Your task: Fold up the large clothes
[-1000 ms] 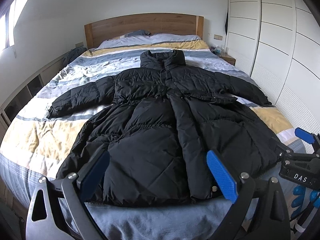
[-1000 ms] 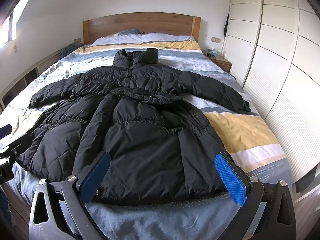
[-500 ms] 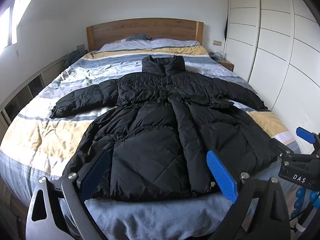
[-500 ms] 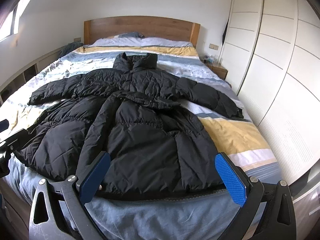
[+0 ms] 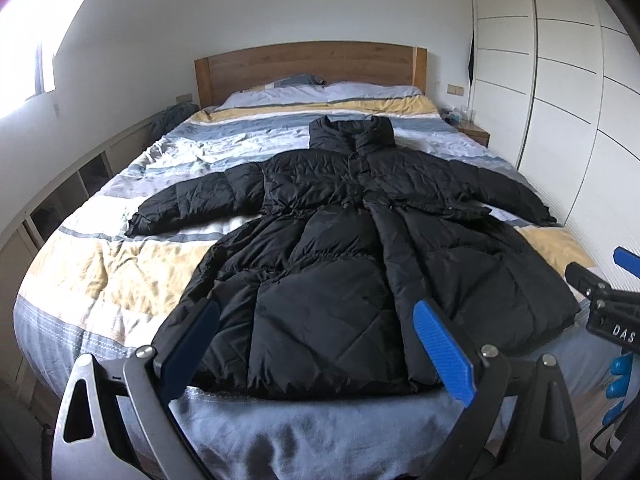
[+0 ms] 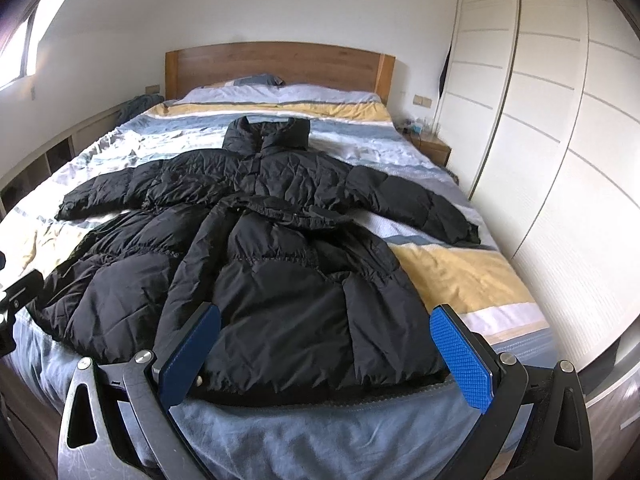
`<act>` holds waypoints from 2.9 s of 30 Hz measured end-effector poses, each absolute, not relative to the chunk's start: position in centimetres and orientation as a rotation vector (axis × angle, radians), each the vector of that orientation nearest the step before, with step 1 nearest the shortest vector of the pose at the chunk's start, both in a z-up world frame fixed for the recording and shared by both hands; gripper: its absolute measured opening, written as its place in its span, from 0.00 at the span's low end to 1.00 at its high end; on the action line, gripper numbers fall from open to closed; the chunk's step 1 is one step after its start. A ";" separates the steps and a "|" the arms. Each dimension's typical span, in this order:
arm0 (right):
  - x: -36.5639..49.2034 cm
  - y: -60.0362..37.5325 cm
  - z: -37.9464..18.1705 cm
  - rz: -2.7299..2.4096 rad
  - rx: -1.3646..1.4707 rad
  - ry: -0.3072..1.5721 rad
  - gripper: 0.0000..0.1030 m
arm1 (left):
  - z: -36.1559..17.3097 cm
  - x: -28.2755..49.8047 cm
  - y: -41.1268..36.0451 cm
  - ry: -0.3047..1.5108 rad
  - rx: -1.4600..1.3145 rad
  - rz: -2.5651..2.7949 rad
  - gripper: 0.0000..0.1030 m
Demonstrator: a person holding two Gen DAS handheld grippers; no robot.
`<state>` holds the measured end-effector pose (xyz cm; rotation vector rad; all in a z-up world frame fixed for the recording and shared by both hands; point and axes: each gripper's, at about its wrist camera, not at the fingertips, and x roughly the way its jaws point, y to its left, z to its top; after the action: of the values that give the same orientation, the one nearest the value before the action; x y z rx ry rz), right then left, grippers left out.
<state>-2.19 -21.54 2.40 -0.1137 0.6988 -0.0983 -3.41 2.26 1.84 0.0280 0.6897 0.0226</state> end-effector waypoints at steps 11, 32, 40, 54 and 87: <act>12.0 -32.6 -2.5 -0.124 0.230 0.811 1.00 | -3.6 7.5 2.0 0.824 0.063 -0.040 0.96; 32.0 -56.9 -16.1 -0.310 1.101 0.642 0.83 | -7.6 27.3 0.7 1.025 0.060 -0.062 0.96; 31.1 -61.6 -16.7 -0.420 1.244 0.475 0.75 | -7.1 29.1 1.5 1.103 0.087 -0.005 0.96; 31.9 -60.2 -10.2 -0.318 1.132 0.545 0.15 | -1.7 30.7 2.5 1.111 0.069 0.076 0.96; 40.2 -17.6 -0.1 0.257 0.290 1.045 0.18 | 8.8 26.3 21.1 0.960 -0.201 0.278 0.96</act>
<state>40.23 -17.61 -0.13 0.2902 1.0447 0.2565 26.35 21.08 8.77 -0.2011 0.9597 0.2777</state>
